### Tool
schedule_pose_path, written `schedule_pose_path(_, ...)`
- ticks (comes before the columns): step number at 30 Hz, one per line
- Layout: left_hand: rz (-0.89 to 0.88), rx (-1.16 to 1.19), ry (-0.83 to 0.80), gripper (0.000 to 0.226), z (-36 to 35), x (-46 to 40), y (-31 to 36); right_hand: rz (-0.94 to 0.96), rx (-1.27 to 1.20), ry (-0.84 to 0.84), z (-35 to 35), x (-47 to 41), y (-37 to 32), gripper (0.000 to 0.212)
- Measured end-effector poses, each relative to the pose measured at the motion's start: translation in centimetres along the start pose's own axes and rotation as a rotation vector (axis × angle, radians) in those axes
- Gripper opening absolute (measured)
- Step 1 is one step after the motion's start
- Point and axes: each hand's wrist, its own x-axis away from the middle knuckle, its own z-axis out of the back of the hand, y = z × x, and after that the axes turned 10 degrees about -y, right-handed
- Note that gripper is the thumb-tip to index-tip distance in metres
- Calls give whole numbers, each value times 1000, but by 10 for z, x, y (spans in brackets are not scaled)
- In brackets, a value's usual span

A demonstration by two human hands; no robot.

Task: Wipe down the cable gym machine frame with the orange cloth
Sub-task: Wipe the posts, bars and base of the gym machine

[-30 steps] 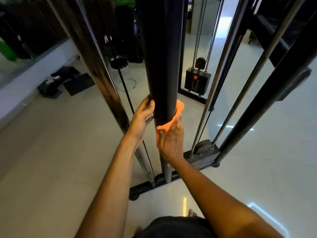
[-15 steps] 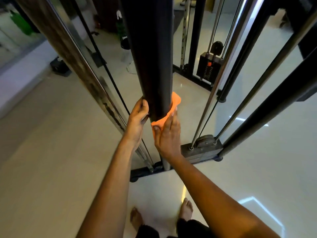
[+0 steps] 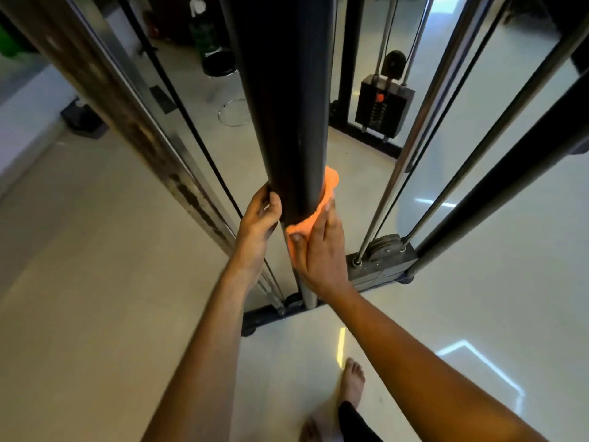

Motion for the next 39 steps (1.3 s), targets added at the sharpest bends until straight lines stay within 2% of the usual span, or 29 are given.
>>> schedule_pose_path(4, -35, 16, -25, 39, 10, -11, -38, -95, 1, -127, -25, 31, 38, 94)
schedule_pose_path(6, -44, -5, -29, 42, 14, -15, -54, -79, -14, -74, -27, 29, 32, 90)
schedule_pose_path(9, -76, -26, -52, 48, 22, -20, -72, -2, -53, 148, -26, 4, 13, 86)
schedule_pose_path(11, -85, -26, -65, 50, 25, -22, -81, 47, -40, 233, -33, -7, 11, 84)
schedule_pose_path(15, -131, -34, -82, 44, 25, -24, -92, 116, 69, 142, -67, 23, 50, 92)
schedule_pose_path(17, -155, -37, -94, 43, 27, -24, -95, 149, 95, 107, -75, 37, 65, 89)
schedule_pose_path(20, -169, -20, -78, 38, 31, -31, -91, 224, 75, 179, -61, 18, 54, 87)
schedule_pose_path(24, -262, -6, -102, 14, 39, -47, -97, 374, 86, 319, -36, -20, 35, 91)
schedule_pose_path(28, -352, 4, -168, 23, 41, -59, -113, 434, 161, 321, -70, 8, 78, 80)
schedule_pose_path(31, -407, -50, -217, 35, 40, -58, -119, 456, 187, 270, -92, 31, 107, 81)
schedule_pose_path(36, -460, 1, -258, 41, 42, -54, -131, 539, 202, 373, -57, -3, 75, 75)
schedule_pose_path(39, -483, -36, -269, 44, 49, -55, -132, 561, 219, 413, -62, -1, 79, 73)
